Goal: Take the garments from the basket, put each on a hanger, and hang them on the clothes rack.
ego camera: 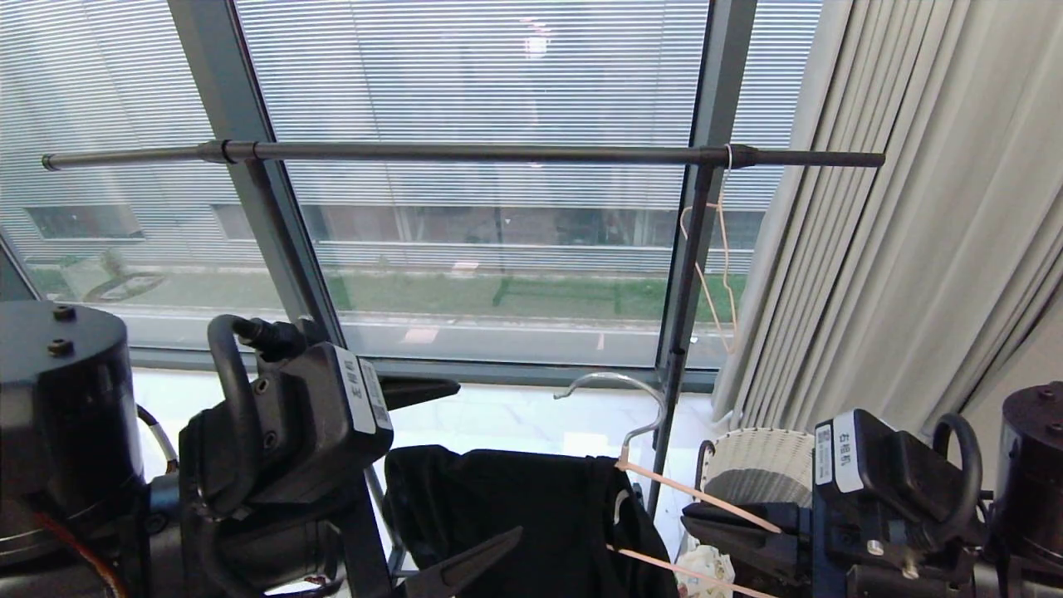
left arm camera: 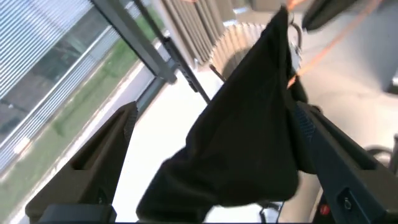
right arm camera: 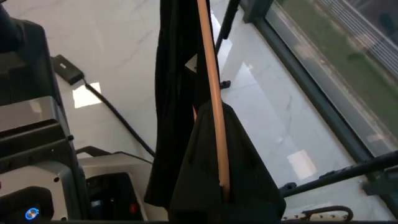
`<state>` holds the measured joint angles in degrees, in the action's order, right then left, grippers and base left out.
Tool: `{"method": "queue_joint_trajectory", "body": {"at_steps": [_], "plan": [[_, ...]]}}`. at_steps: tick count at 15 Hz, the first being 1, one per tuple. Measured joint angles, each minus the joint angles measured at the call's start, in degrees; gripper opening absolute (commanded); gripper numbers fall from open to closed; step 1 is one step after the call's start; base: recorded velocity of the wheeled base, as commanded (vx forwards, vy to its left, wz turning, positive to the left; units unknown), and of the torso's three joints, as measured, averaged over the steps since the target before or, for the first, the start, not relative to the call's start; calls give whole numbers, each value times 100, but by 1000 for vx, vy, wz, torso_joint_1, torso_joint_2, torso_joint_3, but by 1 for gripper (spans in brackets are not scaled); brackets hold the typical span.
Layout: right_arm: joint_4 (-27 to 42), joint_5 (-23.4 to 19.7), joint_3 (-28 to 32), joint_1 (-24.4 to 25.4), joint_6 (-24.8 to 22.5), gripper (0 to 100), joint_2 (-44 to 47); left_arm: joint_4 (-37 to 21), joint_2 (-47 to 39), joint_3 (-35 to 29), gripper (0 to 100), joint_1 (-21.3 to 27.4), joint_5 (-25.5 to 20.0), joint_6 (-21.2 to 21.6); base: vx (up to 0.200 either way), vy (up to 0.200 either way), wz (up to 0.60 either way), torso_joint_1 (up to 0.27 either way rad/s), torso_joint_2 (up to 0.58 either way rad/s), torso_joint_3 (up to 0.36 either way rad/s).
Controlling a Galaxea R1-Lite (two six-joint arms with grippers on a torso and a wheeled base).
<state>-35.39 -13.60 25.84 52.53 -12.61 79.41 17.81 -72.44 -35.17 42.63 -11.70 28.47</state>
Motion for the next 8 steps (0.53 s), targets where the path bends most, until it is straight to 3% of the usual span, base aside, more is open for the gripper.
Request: {"method": "queue_joint_trajectory", "body": {"at_steps": [3, 8], "plan": [[6, -35, -10, 182, -67, 0, -11, 0, -134, 133, 100, 0, -121, 366, 0, 0, 0, 0, 0, 0], [6, -11, -10, 657, -255, 0, -4, 9, -208, 441, 100, -5, -123, 435, 0, 0, 0, 0, 0, 0]]}}
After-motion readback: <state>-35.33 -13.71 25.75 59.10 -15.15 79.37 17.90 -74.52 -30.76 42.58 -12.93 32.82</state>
